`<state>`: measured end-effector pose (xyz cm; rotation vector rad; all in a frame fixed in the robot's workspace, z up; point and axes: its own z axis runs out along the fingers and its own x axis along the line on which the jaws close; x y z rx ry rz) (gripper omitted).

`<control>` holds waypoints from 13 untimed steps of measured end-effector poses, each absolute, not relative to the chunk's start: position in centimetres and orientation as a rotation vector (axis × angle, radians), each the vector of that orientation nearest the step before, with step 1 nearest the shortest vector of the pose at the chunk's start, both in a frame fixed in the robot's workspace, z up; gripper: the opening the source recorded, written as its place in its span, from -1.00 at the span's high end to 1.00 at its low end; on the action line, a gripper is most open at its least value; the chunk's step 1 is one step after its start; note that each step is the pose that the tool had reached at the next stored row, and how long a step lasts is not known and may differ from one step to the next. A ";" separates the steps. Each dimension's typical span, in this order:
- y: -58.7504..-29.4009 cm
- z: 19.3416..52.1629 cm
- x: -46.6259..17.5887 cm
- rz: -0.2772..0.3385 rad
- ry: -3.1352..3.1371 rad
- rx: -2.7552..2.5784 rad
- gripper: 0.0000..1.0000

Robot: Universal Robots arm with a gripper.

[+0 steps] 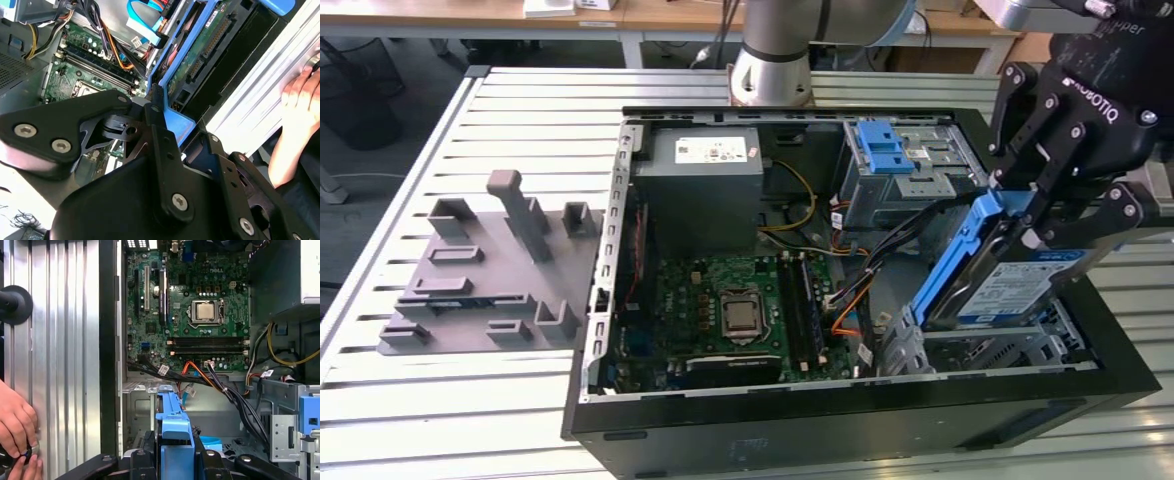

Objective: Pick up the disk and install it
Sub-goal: 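Insert the disk into the insertion slot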

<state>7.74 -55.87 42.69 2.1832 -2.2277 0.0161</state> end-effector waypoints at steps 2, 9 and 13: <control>-55.9 42.5 7.7 0.016 -2.228 2.183 0.27; -55.9 41.9 7.7 0.016 -2.228 2.183 0.27; -55.9 41.6 7.7 0.016 -2.228 2.183 0.27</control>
